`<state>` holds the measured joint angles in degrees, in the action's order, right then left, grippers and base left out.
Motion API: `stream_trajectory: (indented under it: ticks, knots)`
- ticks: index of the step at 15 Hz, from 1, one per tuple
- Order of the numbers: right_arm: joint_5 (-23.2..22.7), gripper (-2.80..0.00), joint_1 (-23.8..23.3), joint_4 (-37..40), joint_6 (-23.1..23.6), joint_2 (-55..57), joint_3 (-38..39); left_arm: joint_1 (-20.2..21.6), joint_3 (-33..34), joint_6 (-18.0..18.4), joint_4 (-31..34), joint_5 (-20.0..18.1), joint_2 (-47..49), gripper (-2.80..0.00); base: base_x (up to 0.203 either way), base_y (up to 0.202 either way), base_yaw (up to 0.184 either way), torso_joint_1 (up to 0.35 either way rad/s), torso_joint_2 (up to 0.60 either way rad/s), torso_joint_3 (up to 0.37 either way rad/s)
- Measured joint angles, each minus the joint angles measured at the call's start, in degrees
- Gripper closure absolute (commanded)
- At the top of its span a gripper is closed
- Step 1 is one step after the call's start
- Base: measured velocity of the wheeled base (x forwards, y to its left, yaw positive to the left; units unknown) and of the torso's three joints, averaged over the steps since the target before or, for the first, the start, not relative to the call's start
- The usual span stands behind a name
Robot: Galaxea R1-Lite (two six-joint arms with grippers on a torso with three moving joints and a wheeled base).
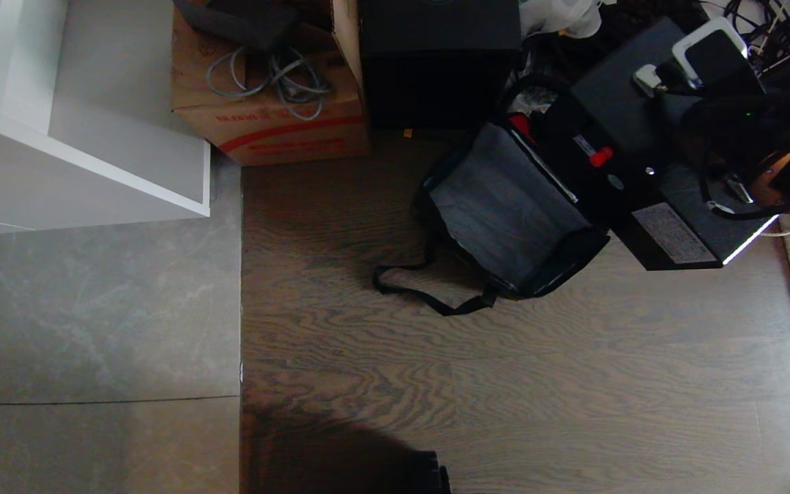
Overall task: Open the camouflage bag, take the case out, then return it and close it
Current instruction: Place the black box back
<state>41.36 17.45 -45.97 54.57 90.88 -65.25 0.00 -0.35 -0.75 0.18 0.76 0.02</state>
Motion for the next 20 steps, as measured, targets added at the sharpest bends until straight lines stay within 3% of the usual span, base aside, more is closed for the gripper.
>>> stream_trajectory:
  ticks: [11,20]
  knots:
    - [-0.4,0.0,12.8,0.5,-1.2,8.2,-7.6,0.0,0.0,0.0,0.0,0.0,0.0,0.0,0.0,0.0,0.0,0.0,0.0,0.0]
    - [-0.4,0.0,15.9,1.0,-2.5,11.7,-8.5,0.0,0.0,0.0,0.0,0.0,0.0,0.0,0.0,0.0,0.0,0.0,0.0,0.0]
